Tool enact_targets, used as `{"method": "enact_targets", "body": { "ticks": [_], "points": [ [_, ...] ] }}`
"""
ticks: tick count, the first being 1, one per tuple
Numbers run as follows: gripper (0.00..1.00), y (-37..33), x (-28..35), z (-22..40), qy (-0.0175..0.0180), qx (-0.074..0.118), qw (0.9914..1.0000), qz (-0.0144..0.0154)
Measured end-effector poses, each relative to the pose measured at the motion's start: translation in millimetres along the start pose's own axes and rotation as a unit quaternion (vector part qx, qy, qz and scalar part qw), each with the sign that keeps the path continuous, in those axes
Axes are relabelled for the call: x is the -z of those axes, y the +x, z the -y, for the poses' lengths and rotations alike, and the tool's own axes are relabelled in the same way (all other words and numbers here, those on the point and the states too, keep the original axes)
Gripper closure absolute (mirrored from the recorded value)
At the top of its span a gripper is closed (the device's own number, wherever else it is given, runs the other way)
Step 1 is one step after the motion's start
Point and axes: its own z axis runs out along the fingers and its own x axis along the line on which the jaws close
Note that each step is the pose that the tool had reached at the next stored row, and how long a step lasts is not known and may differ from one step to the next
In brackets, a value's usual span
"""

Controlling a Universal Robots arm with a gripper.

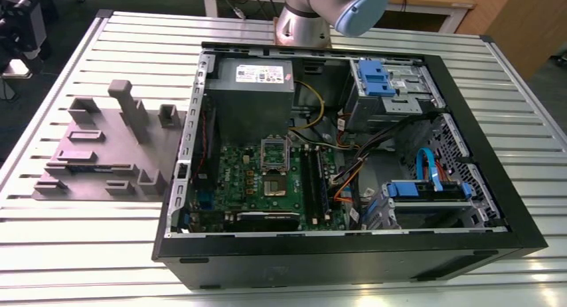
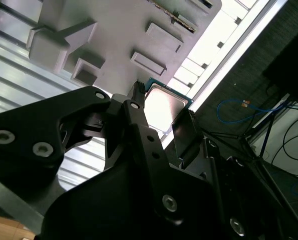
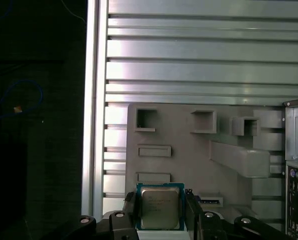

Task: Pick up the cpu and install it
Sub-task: 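Pick up the cpu and move it towards the insertion slot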

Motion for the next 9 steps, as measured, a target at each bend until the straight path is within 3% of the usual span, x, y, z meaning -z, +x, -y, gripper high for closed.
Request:
{"method": "enact_targets", "body": {
  "ticks": [9],
  "points": [
    [0.53, 0.0, 3.4, -0.2, 0.0, 0.0, 1.0, 0.0]
  ]
}}
